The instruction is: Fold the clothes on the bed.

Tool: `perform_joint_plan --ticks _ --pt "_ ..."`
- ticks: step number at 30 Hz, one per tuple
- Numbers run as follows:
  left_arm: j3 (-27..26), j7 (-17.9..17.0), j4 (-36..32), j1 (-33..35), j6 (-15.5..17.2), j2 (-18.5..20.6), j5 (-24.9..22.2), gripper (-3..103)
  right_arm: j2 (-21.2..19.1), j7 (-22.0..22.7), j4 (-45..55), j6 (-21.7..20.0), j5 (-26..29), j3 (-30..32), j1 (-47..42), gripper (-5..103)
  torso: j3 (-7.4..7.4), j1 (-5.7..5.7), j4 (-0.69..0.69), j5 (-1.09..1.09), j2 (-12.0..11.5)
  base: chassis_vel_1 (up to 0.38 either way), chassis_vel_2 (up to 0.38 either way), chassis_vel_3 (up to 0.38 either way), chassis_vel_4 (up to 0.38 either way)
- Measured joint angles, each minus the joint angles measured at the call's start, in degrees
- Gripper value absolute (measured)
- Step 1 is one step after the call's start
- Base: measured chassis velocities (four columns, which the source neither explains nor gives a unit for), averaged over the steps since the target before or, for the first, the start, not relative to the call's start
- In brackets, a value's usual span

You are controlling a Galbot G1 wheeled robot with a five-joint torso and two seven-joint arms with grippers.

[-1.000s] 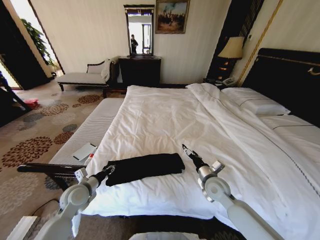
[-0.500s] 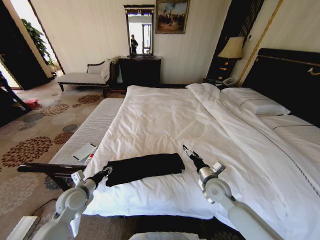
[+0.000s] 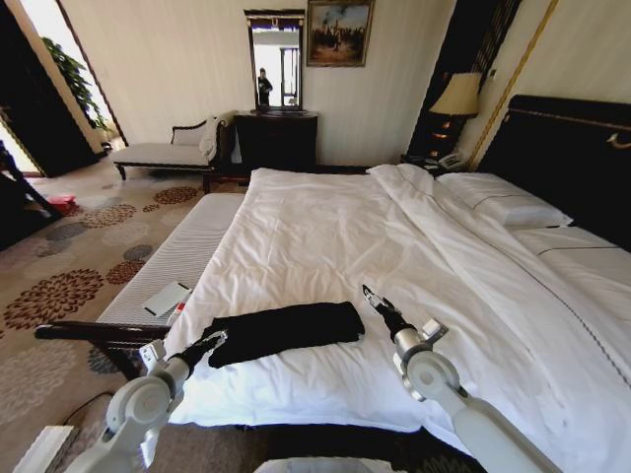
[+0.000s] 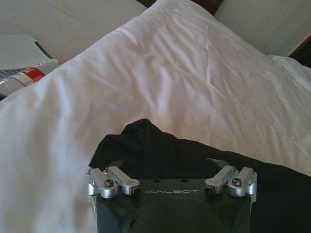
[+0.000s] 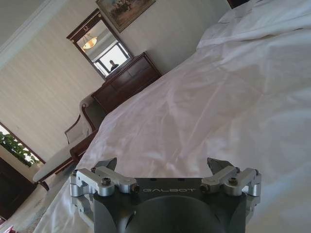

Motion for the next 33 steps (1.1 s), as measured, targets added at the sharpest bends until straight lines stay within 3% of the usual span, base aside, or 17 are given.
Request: perform_joint_plan --ticks 3,5,9,12,15,18,21,25,33 --pt "0.53 0.04 1.12 -0.64 -0.06 -0.78 0.58 73 -0.12 0.05 0.03 0.04 0.01 0.08 -0.3 100 0.0 0.0 0.0 -0.01 0.0 0.0 0.0 0.0 0.0" --pt "0.6 0.08 1.17 -0.72 -0.09 -0.97 0.59 73 -0.17 0.06 0.03 0.06 0.01 0.09 -0.37 100 0.0 0.0 0.0 -0.01 0.0 0.0 0.0 0.0 0.0" --pt "0.68 0.19 1.15 -0.74 -0.11 -1.37 0.65 50 -0.23 0.21 0.05 0.07 -0.01 0.0 -0.22 100 0.0 0.0 0.0 0.0 0.0 0.0 0.0 0.0 0.0" --pt "0.68 0.21 1.15 -0.74 -0.11 -1.45 0.65 45 -0.16 0.3 0.16 0.07 -0.01 -0.12 0.02 100 0.0 0.0 0.0 0.0 0.0 0.0 0.0 0.0 0.0" --pt "0.59 0.27 0.88 -0.71 -0.24 -1.49 0.63 29 -0.07 0.47 0.26 0.06 -0.01 -0.19 0.16 100 0.0 0.0 0.0 -0.01 0.0 0.0 0.0 0.0 0.0" --pt "0.34 0.35 0.53 -0.65 -0.36 -1.45 0.49 23 -0.07 0.5 0.29 0.05 -0.02 -0.19 0.09 100 0.0 0.0 0.0 -0.01 0.0 0.0 0.0 0.0 0.0" --pt "-0.11 0.53 0.41 -0.74 -1.17 -1.39 0.38 8 -0.03 0.55 0.26 0.04 -0.12 -0.17 -0.15 100 0.0 0.0 -0.01 -0.01 0.0 0.0 0.0 0.0 0.0" --pt "-0.92 0.51 -0.02 -0.87 -1.4 -1.33 -0.33 2 0.12 0.67 0.41 0.01 -0.31 -0.15 -0.43 100 0.0 0.0 -0.01 -0.01 0.0 0.0 0.0 0.0 0.0" --pt "-2.21 0.45 -0.55 -0.58 -1.45 -1.06 -0.91 2 0.25 1.04 0.87 -0.12 -0.55 -0.26 -0.28 100 0.0 0.0 0.0 -0.01 -0.01 0.0 0.0 0.0 0.0"
